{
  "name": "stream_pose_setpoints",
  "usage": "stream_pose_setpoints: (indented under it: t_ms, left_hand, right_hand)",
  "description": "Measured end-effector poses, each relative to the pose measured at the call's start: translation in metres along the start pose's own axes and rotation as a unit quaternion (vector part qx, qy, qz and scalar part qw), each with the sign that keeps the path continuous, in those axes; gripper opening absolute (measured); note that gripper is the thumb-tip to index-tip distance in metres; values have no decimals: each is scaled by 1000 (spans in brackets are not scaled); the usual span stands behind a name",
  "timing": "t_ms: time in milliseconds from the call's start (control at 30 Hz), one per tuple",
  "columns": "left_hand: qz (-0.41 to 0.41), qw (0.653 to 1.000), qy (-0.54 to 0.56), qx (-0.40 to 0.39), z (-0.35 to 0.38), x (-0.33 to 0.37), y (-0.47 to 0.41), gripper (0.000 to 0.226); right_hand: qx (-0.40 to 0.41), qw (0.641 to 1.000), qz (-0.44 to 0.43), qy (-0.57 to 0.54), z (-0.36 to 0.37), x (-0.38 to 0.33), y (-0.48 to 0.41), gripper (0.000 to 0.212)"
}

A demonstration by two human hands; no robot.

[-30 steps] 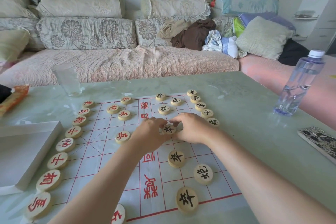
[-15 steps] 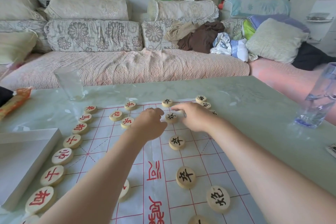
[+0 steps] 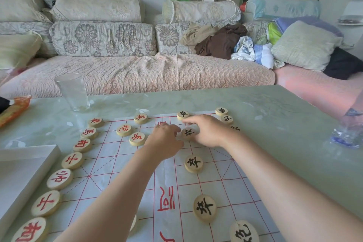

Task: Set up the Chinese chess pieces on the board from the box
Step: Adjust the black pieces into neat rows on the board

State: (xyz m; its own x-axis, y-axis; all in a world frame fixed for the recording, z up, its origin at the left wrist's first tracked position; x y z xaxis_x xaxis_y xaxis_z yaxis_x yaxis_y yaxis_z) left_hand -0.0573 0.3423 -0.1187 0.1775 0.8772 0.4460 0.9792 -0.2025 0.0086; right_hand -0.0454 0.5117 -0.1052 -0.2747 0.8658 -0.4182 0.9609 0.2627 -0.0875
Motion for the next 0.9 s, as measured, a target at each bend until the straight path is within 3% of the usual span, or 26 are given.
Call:
stream_pose_setpoints:
  t_ms: [133,267,500,767,900]
  left_hand:
    - [19,1000,6,17,0,3,3,45]
    - [15,1000,9,16,0,4,3,48]
    - [22,998,51,19,0,7,3,45]
    - [20,999,44,24,2,7,-1,43]
    - [22,998,46,23,3,6,-1,53]
  right_hand:
    - [10,1000,3,3,0,-5,2,46]
    - [11,1000,18,13,-2,-10,6,61]
    - [16,1000,0,-16,-4,-7,14,47]
    - [17,999,11,-32,0,-1,9,52]
    - [26,998,19,-48,-2,2,8,52]
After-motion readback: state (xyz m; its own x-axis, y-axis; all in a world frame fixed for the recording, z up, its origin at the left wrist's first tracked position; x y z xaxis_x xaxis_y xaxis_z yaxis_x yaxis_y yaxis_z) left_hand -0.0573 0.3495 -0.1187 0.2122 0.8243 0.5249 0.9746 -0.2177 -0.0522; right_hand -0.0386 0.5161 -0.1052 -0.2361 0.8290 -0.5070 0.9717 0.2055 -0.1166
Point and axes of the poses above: each hand's wrist, its own y-axis away from the middle knuckle, its own z-axis out of the palm, x = y × z, the point moved 1 cm from there along -y, towards the middle knuckle, and after that the axes turned 8 degrees about -z, right-handed, at the moved point
